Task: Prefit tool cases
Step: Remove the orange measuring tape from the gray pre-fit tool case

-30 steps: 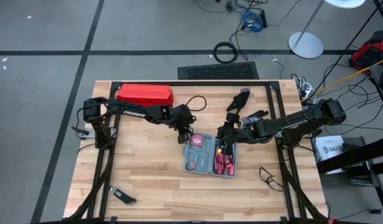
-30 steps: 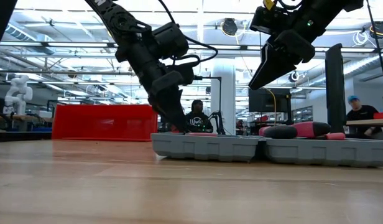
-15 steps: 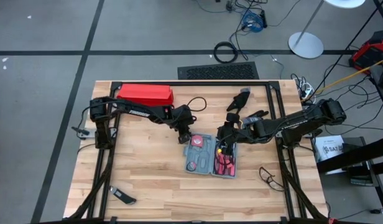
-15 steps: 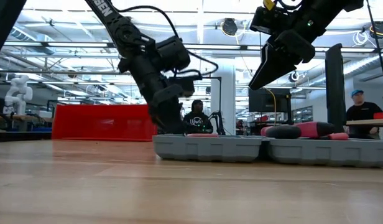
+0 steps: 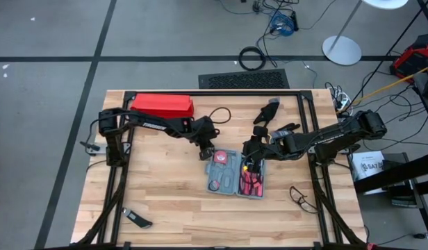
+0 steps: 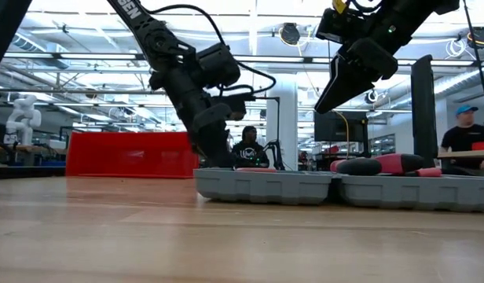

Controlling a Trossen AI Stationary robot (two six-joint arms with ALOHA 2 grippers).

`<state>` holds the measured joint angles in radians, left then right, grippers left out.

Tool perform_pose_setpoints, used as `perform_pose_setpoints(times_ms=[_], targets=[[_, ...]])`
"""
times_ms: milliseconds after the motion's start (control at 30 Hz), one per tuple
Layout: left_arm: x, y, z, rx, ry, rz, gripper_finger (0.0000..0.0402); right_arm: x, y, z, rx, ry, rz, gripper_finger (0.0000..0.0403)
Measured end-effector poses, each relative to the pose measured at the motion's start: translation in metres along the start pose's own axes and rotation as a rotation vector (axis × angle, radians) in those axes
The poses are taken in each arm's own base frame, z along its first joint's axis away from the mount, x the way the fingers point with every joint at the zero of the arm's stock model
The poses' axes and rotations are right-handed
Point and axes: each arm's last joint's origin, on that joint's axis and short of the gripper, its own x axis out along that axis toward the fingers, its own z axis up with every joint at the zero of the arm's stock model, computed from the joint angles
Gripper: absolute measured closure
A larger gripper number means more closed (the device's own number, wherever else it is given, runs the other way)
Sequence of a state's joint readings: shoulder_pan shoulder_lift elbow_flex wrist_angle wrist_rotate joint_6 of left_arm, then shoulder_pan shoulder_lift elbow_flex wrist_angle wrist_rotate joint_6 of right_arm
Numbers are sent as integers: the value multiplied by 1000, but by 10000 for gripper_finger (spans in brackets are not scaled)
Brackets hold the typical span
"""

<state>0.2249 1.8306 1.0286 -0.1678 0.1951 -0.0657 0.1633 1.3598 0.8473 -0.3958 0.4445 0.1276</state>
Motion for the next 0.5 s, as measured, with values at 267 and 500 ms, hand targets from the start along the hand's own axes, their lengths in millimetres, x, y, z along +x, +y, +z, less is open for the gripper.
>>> perform_pose_setpoints(times_ms=[267,500], targets=[[-23,-13,11,34,-79,-22,400,0,0,0,3,0,0,218],[-37,-16,16,62,-112,-10,401,0,0,0,10,0,1,218]])
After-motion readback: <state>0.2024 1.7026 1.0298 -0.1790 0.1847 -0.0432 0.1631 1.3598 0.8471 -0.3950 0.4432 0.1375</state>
